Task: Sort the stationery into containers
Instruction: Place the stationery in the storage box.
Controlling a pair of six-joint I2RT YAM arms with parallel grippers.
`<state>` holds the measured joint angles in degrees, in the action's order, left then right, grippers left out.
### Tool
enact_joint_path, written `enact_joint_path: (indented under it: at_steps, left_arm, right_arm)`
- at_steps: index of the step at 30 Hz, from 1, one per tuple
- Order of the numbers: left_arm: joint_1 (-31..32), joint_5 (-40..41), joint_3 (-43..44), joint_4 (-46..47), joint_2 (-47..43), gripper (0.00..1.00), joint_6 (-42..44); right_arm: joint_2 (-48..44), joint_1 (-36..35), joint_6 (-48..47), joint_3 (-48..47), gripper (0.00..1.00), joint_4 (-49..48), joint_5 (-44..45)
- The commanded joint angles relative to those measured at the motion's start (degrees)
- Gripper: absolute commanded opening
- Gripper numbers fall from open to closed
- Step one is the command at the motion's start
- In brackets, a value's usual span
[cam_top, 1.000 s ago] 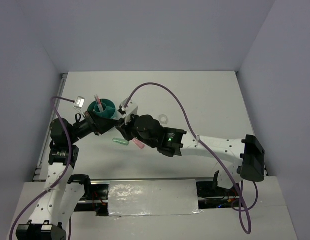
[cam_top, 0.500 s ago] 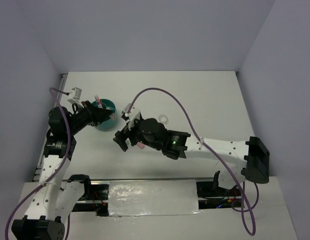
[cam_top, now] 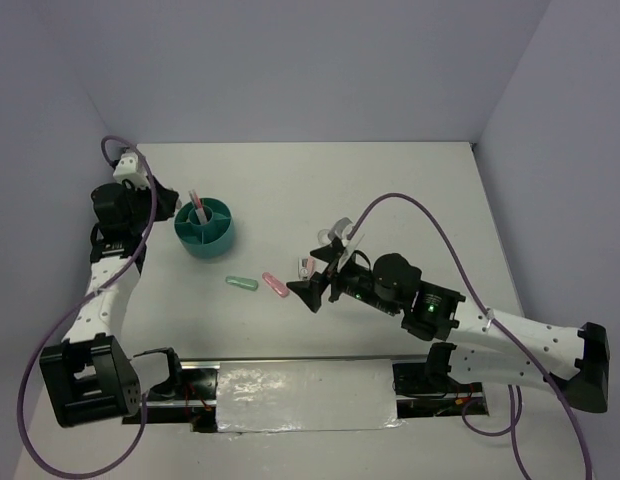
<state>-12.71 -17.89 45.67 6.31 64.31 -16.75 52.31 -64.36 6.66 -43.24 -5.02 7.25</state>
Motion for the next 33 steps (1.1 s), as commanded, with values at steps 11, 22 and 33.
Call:
enact_joint_path:
  at_steps: [11,22,33]
  left_arm:
    - [-0.5,-5.4,-0.4,23.9,12.1,0.02,4.5]
    - [-0.4,-3.8,-1.8,24.4,16.8,0.10,3.3]
    - [0.0,1.2,-5.0,22.9,16.5,0.32,2.6]
  right_arm:
    - [-5.9,-0.1,-2.2,5.1,0.95,-0.6,-4.1]
    - [-4.9,0.0,-2.0,5.5,0.95,-2.5,-6.5]
    - [-4.4,0.0,-2.2,4.6,0.95,-1.8,-7.0]
